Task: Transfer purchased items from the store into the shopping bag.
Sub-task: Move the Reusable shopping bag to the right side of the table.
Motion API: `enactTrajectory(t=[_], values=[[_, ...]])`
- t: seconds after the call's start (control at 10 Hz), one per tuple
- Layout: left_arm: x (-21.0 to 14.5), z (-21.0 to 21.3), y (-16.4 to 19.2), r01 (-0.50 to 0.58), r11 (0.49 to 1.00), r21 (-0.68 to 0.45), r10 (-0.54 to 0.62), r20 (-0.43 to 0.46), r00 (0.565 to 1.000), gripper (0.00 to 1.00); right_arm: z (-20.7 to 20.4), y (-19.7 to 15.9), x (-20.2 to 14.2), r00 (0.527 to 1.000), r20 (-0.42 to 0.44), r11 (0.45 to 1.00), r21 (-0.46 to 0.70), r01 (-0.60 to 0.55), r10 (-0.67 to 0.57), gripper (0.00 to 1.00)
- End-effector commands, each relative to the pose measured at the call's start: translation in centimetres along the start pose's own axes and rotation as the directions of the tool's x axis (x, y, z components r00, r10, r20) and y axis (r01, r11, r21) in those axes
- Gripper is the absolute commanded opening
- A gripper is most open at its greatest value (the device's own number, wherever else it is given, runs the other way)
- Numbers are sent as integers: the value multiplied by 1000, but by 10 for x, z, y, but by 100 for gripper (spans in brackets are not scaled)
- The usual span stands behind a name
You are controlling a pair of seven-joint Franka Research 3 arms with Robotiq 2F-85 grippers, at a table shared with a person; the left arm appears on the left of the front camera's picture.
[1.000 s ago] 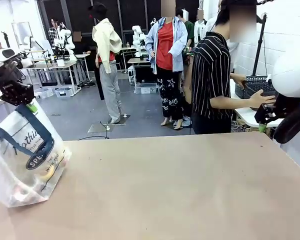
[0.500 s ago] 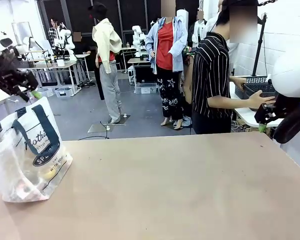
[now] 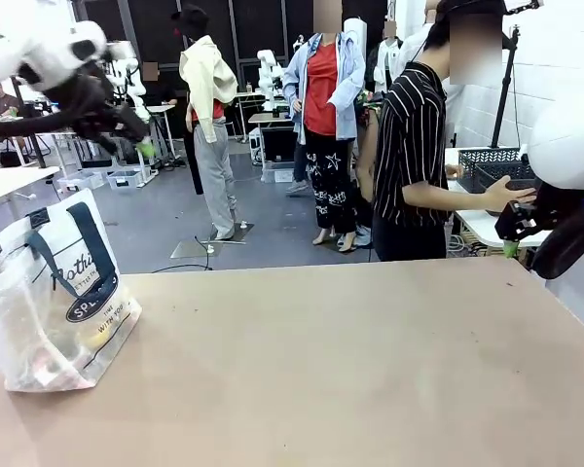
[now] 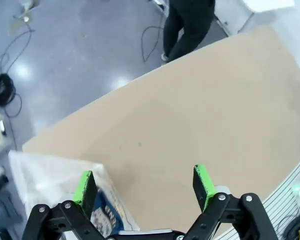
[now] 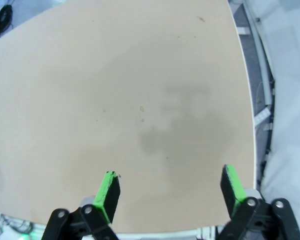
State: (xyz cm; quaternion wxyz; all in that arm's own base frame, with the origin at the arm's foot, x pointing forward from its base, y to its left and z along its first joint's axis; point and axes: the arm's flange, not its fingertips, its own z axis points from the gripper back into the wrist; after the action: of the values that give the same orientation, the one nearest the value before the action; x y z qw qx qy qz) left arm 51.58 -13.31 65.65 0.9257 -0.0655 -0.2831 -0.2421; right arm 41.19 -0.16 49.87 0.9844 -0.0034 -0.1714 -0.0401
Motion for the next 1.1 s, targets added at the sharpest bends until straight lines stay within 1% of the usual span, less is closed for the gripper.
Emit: enactTrajectory(t=[0.0,0.2,0.3,0.4,0.5,0.6,0.7,0.8,0.9,1.0], values=[[51,-38,-1,148,989,-31,-148,-26,989,100,1,-1,3,1000,-9,1000,-19,-9,9,100],[99,-84,-17,214,965,-154,-228,-79,970,100,1,-1,3,1000,-9,1000,-19,-9,9,100],[114,-112,-25,231,948,-218,-254,-84,963,100,1,-1,3,1000,-9,1000,-19,-9,9,100],[119,-140,-34,234,930,-282,-266,-81,960,100,1,-1,3,1000,-9,1000,-19,-9,9,100],[118,-175,-43,207,937,-281,-252,-133,959,100,1,-1,3,1000,-9,1000,-19,-9,9,100],[109,-196,-48,188,936,-296,-241,-154,958,100,1,-1,3,1000,-9,1000,-19,-9,9,100],[100,-204,-49,175,932,-317,-230,-143,963,100,1,-1,3,1000,-9,1000,-19,-9,9,100],[101,-212,-42,186,926,-329,-238,-126,963,100,1,-1,3,1000,-9,1000,-19,-9,9,100],[95,-219,-44,172,914,-367,-256,-194,947,100,1,-1,3,1000,-9,1000,-19,-9,9,100],[90,-223,-50,187,931,-314,-243,-148,959,100,1,-1,3,1000,-9,1000,-19,-9,9,100]])
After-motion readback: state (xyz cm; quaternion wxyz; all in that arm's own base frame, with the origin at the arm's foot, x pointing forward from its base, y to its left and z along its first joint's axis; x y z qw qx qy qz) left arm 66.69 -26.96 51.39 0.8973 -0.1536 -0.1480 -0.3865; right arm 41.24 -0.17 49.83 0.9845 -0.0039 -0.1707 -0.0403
